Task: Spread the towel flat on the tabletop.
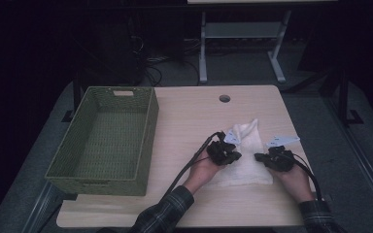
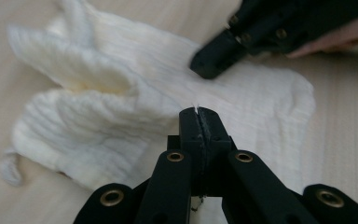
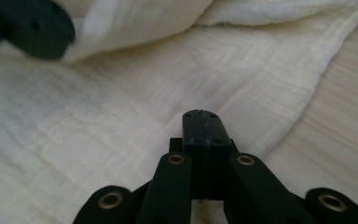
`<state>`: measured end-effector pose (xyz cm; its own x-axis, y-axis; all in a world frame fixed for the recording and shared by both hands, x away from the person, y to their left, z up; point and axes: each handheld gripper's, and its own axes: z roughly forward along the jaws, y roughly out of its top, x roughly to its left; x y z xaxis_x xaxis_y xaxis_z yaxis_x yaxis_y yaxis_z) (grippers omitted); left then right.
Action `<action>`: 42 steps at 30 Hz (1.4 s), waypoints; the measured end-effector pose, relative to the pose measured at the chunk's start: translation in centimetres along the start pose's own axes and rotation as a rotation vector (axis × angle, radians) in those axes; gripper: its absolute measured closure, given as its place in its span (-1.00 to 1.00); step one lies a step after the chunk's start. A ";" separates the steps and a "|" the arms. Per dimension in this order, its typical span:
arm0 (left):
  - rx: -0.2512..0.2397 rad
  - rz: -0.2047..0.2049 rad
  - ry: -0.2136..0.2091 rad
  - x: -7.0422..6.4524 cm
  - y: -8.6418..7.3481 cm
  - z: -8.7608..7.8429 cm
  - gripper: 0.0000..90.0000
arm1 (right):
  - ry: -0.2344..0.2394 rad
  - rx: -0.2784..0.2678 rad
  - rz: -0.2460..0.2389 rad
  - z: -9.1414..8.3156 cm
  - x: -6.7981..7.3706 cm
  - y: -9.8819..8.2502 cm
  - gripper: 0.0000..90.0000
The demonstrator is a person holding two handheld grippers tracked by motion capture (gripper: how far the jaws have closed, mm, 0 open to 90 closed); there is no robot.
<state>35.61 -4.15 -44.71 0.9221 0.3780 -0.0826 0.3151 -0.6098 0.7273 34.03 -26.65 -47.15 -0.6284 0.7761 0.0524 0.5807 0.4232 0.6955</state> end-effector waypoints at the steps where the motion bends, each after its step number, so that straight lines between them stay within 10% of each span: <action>1: 0.009 0.003 -0.009 -0.1 -0.1 0.2 0.97 | 0.000 -0.001 0.003 0.0 0.0 0.0 0.99; 7: -0.045 -0.007 0.016 0.8 0.3 -1.4 0.64 | 0.001 0.003 0.011 0.0 0.0 0.0 0.99; 11: -0.031 -0.029 0.114 4.5 1.1 -2.9 0.47 | 0.000 0.002 -0.001 0.0 0.0 0.0 0.99; 20: -0.022 -0.086 0.140 9.3 1.0 -0.7 0.26 | -0.001 0.002 -0.007 0.0 0.0 0.0 0.99; 28: 0.005 -0.073 0.116 9.9 0.9 1.6 0.22 | 0.000 0.001 -0.004 0.0 0.0 0.0 0.99; 42: 0.051 -0.052 0.094 9.8 0.6 2.4 0.88 | 0.001 0.000 -0.002 0.0 0.0 0.0 0.99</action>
<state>45.35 -2.51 -46.74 0.8798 0.4723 -0.0530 0.3751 -0.6216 0.6877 34.02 -26.71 -47.15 -0.6303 0.7746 0.0520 0.5795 0.4248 0.6955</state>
